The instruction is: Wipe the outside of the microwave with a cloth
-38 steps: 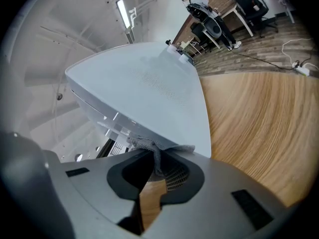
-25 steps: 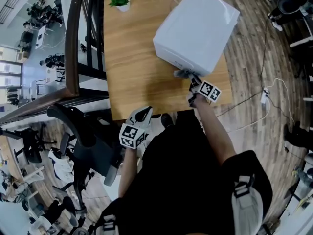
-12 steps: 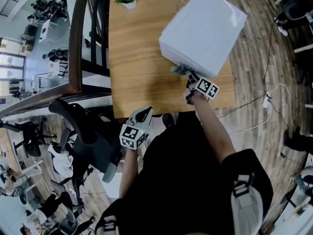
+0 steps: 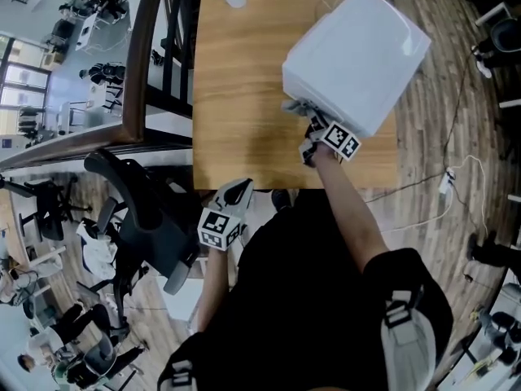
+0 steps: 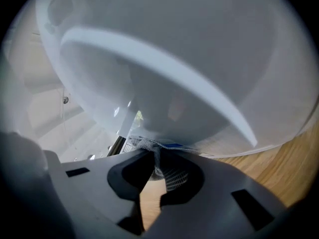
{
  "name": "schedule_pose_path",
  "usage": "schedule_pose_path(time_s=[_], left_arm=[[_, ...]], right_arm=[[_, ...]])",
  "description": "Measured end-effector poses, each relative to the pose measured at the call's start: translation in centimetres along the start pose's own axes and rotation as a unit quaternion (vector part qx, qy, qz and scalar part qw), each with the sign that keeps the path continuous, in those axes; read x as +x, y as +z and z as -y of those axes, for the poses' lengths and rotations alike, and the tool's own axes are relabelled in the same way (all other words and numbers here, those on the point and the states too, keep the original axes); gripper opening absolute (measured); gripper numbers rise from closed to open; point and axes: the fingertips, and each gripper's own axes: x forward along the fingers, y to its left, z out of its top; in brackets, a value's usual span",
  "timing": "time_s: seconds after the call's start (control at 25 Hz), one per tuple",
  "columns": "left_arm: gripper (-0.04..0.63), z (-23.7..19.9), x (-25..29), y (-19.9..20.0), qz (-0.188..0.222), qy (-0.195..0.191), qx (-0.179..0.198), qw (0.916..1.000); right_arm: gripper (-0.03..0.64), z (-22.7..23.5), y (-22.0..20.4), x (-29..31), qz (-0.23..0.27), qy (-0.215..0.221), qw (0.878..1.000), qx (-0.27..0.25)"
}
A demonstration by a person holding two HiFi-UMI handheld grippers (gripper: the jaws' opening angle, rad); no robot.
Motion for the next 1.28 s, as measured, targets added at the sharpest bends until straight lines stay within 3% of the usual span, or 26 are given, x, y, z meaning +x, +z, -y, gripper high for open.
schedule_pose_path(time_s=[1.28], left_arm=[[0.002,-0.6,-1.6,-0.9,-0.002,0.038,-0.019,0.9991]], right_arm=[[0.037,-2.1,-2.3,7.9,0.007,0.006,0.999,0.037]])
